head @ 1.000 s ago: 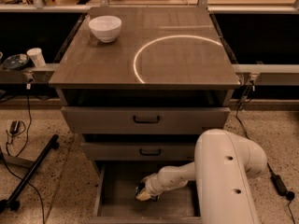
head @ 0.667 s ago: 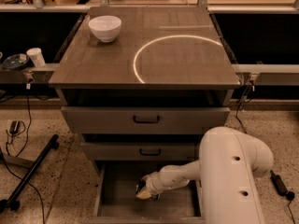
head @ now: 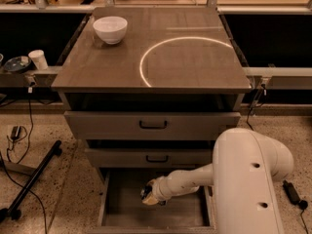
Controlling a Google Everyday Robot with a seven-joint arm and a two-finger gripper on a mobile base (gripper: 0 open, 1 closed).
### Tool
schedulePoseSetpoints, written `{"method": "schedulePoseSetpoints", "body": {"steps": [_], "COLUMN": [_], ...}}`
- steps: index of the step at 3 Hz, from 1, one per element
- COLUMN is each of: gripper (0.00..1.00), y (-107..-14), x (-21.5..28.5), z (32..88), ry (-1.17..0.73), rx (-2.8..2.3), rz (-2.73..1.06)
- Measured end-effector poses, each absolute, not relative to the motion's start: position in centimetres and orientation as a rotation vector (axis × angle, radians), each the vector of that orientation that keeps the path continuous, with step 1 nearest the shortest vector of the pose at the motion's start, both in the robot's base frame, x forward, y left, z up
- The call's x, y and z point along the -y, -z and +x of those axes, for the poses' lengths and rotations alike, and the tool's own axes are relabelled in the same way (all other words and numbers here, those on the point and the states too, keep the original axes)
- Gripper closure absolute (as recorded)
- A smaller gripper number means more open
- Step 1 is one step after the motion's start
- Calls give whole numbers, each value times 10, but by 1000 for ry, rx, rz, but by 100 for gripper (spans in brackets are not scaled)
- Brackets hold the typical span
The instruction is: Pick pepsi can from bottom drawer and place on counter
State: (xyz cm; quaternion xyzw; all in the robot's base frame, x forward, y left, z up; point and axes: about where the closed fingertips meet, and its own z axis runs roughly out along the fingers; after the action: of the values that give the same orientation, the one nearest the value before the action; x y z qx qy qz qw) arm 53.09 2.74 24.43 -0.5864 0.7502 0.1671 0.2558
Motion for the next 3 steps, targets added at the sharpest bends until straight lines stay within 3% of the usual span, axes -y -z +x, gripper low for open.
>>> {"method": "schedulePoseSetpoints", "body": {"steps": [3], "gripper": [100], "y": [-272], "x": [-24], "z": [531], "ry": [-440], "rx": [-1985], "rz": [-1597]}}
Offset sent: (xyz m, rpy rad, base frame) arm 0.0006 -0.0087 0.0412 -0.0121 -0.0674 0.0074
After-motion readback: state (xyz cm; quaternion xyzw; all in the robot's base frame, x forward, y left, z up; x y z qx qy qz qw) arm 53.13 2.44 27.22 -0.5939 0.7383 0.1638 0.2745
